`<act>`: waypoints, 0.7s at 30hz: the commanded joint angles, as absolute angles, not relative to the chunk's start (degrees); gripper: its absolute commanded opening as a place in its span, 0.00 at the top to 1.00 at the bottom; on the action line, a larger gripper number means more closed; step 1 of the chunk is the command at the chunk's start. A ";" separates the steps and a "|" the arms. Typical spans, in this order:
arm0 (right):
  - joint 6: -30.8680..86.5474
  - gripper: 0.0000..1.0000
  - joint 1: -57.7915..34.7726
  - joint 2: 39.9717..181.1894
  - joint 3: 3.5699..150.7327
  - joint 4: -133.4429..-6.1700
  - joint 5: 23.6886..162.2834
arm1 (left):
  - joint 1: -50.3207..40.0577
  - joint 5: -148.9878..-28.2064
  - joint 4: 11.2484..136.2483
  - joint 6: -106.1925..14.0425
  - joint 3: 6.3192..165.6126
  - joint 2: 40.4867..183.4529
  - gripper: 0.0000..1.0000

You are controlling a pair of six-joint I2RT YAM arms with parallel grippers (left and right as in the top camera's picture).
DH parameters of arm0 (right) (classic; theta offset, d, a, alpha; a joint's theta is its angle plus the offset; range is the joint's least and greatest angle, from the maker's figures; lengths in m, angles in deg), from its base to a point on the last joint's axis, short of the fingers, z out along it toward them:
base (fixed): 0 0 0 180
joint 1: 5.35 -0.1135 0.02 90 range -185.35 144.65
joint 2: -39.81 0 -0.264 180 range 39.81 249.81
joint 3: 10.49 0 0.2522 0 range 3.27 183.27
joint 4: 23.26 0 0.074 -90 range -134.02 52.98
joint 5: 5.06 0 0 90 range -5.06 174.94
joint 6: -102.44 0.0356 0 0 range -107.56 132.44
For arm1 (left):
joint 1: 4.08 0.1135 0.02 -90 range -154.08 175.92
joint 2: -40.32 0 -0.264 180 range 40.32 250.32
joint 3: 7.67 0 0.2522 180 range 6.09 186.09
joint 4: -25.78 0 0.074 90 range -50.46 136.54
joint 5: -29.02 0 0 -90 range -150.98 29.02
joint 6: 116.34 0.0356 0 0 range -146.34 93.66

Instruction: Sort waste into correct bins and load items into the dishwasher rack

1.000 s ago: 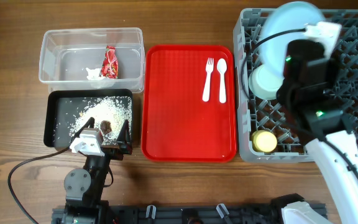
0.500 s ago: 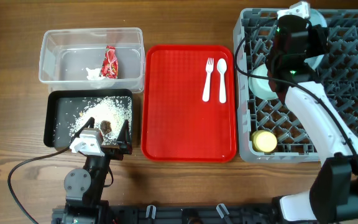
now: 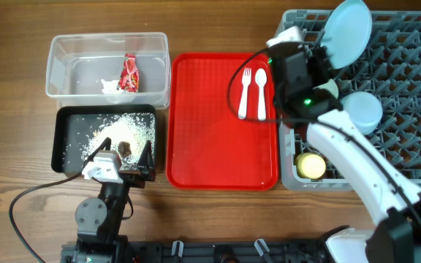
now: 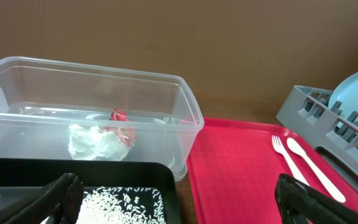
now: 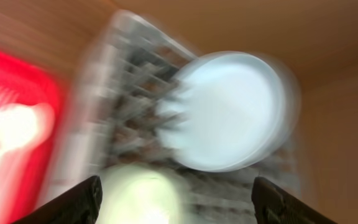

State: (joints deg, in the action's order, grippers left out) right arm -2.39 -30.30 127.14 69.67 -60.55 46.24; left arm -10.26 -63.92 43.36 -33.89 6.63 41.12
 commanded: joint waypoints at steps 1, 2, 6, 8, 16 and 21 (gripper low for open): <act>20.85 0.26 -32.94 125.85 69.58 -69.05 77.59 | -9.75 -64.58 43.64 -32.78 6.41 40.77 0.00; 26.51 0.43 -32.96 126.48 69.58 -72.18 84.17 | -9.75 -64.58 43.64 -32.78 6.41 40.77 0.00; 33.68 0.44 -32.98 130.92 69.56 -72.53 86.29 | -9.75 -64.58 43.64 -32.78 6.41 40.77 0.00; 33.85 0.44 -32.92 134.92 69.56 -68.72 85.33 | -9.75 -64.58 43.64 -32.78 6.43 40.77 0.00; 33.61 0.48 -32.81 153.87 69.58 -51.06 74.16 | -9.75 -64.58 43.64 -32.78 6.41 40.77 0.00; 35.03 0.57 -32.81 155.90 69.58 -49.51 73.76 | -9.75 -64.58 43.64 -32.78 6.41 40.77 0.00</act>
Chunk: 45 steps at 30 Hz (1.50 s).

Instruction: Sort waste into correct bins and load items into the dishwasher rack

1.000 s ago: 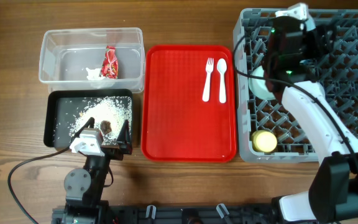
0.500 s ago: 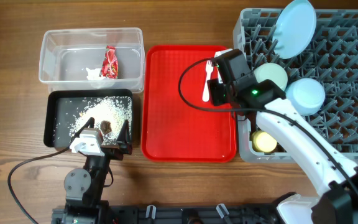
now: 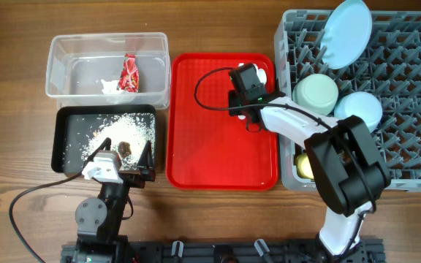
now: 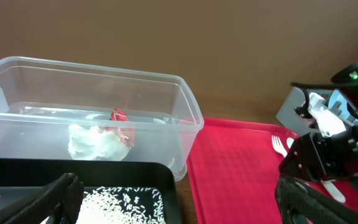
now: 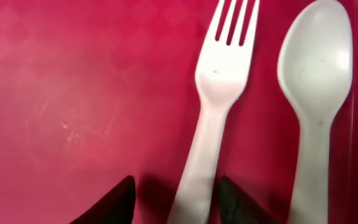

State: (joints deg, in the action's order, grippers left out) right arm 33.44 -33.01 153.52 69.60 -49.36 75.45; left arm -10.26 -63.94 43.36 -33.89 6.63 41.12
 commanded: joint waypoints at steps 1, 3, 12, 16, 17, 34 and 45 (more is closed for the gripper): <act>35.10 0.57 -32.81 155.90 69.58 -49.29 72.58 | -9.75 -64.58 43.64 -32.78 6.41 40.77 0.00; 35.07 0.48 -32.74 155.90 69.58 -47.35 69.46 | -9.75 -64.58 43.64 -32.78 6.41 40.77 0.00; 36.39 0.79 -31.19 156.75 69.58 -46.69 69.50 | -9.75 -64.58 43.64 -32.78 6.43 40.77 0.00; 29.30 0.88 -31.32 154.20 69.60 -47.30 69.74 | -9.75 -64.58 43.64 -32.78 6.41 40.77 0.00; 27.95 0.92 -31.59 152.34 69.60 -48.38 69.92 | -9.75 -64.58 43.64 -32.78 6.41 40.77 0.00; 10.22 0.78 -16.37 134.63 69.53 -52.42 68.36 | -9.75 -64.58 43.64 -32.78 6.41 40.77 0.00; 18.31 0.49 -30.21 134.77 69.53 -60.68 82.27 | -9.75 -64.58 43.64 -32.78 6.41 40.77 0.00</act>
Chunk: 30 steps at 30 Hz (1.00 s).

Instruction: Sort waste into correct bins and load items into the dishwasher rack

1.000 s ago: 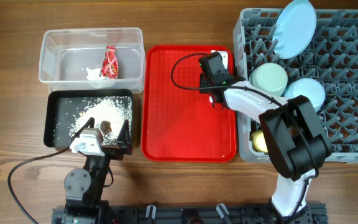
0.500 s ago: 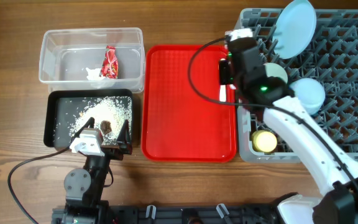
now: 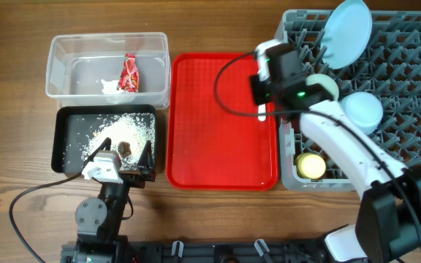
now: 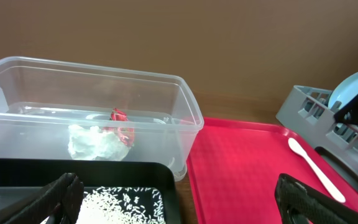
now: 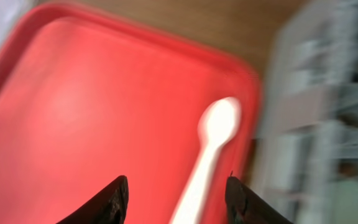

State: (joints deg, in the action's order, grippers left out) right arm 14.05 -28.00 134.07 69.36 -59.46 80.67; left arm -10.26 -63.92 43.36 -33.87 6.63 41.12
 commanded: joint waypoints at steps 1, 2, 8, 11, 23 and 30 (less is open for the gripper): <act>21.37 0.51 -30.51 136.99 69.51 -60.68 79.86 | -9.75 -64.58 43.64 -32.78 6.41 40.77 0.00; 23.71 0.52 -30.34 138.83 69.51 -60.68 77.85 | -9.75 -64.58 43.64 -32.78 6.41 40.77 0.00; 26.05 0.40 -29.46 152.78 69.53 -52.90 67.16 | -9.75 -64.58 43.64 -32.78 6.41 40.77 0.00; 26.35 0.51 -28.83 157.34 69.53 -53.29 67.75 | -9.75 -64.58 43.64 -32.78 6.41 40.77 0.00; 22.73 0.91 -28.53 130.48 69.60 -58.67 73.61 | -9.75 -64.58 43.64 -32.78 6.43 40.77 0.00; 18.33 0.92 -16.44 131.81 69.58 -52.97 66.99 | -9.75 -64.58 43.64 -32.78 6.43 40.77 0.00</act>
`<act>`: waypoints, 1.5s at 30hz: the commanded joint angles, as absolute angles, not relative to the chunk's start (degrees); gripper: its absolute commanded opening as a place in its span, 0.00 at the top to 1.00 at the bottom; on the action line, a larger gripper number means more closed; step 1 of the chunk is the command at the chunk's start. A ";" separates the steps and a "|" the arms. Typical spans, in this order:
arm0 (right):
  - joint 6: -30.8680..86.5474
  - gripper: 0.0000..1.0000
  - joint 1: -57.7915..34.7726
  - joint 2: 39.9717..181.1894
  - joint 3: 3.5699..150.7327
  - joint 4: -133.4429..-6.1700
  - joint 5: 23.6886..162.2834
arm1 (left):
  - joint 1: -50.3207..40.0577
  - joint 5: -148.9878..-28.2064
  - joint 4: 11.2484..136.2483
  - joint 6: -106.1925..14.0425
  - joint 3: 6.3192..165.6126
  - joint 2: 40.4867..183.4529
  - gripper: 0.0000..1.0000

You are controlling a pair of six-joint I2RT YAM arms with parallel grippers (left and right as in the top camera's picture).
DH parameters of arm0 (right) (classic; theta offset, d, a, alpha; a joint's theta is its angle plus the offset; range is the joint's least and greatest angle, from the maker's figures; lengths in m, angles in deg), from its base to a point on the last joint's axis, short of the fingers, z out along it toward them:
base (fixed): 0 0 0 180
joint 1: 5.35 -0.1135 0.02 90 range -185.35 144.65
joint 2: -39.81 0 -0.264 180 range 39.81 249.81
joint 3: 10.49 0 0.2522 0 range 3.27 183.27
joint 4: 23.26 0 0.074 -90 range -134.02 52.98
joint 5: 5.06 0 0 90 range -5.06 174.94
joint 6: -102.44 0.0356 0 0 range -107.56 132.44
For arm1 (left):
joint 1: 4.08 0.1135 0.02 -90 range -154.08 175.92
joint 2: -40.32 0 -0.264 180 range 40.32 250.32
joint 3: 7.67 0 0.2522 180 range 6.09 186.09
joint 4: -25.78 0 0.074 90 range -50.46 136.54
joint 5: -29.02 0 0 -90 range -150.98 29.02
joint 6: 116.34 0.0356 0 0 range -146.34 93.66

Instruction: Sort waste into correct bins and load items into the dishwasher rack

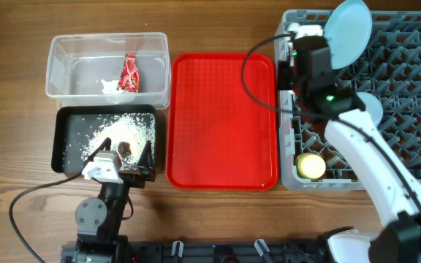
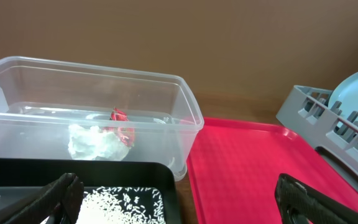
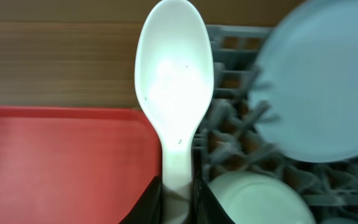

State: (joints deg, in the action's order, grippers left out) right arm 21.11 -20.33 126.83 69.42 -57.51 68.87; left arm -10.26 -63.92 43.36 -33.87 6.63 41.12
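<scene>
My right gripper (image 3: 178, 198) is shut on the handle of a white plastic spoon (image 3: 174, 93), whose bowl points up in the right wrist view. The spoon hangs over the left edge of the grey dishwasher rack (image 1: 408, 73), beside a pale blue plate (image 1: 347, 29) standing in the rack. A pale bowl (image 3: 253, 199) lies just right of the fingers. The red tray (image 1: 221, 124) holds nothing. My left gripper (image 1: 123, 155) stands open at the near edge of the black tray (image 1: 58, 146) of rice, nothing between its fingers (image 2: 61, 196).
A clear plastic bin (image 1: 108, 38) at the back left holds a red wrapper (image 1: 129, 73) and crumpled white paper. In the rack are a pale blue bowl (image 1: 371, 106) and a yellow round item (image 1: 312, 166) at the front left corner.
The spoon lay on the red tray's right side under my open right gripper. Now the right gripper is shut on it and holds it over the rack's left edge. The tray is bare.
The right gripper was open by the rack, with a fork and a spoon on the red tray. It then stood low over the fork. Later only the spoon remained on the tray. Now the spoon is in the right gripper at the rack. The left arm stayed still.
</scene>
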 commanded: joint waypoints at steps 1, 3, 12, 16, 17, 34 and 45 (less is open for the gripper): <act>18.24 0.89 -15.61 133.10 69.58 -50.43 67.07 | -9.75 -64.58 43.64 -32.78 6.41 40.77 0.00; 12.80 0.57 -15.00 135.71 69.58 -45.38 69.57 | -9.75 -64.58 43.64 -32.78 6.41 40.77 0.00; 12.65 0.43 -15.13 114.57 69.71 -58.06 84.19 | -9.75 -64.58 43.64 -32.78 6.41 40.77 0.00; 15.88 0.03 -15.13 99.25 69.69 -74.63 113.21 | -9.75 -64.58 43.64 -32.78 6.41 40.77 0.00; 17.57 0.00 -15.13 97.28 69.69 -76.51 116.56 | -9.75 -64.58 43.64 -32.78 6.41 40.77 0.00; 16.52 0.00 -15.06 63.01 49.08 -71.87 89.00 | -9.75 -64.58 43.64 -32.78 6.41 40.77 0.00; 16.52 0.00 -15.06 39.97 6.83 -41.69 86.26 | -9.75 -64.58 43.64 -32.78 6.41 40.77 0.00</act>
State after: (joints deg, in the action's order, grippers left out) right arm 17.06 -15.04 41.76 10.78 -46.43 87.42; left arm -10.26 -63.92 43.40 -33.89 6.67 41.14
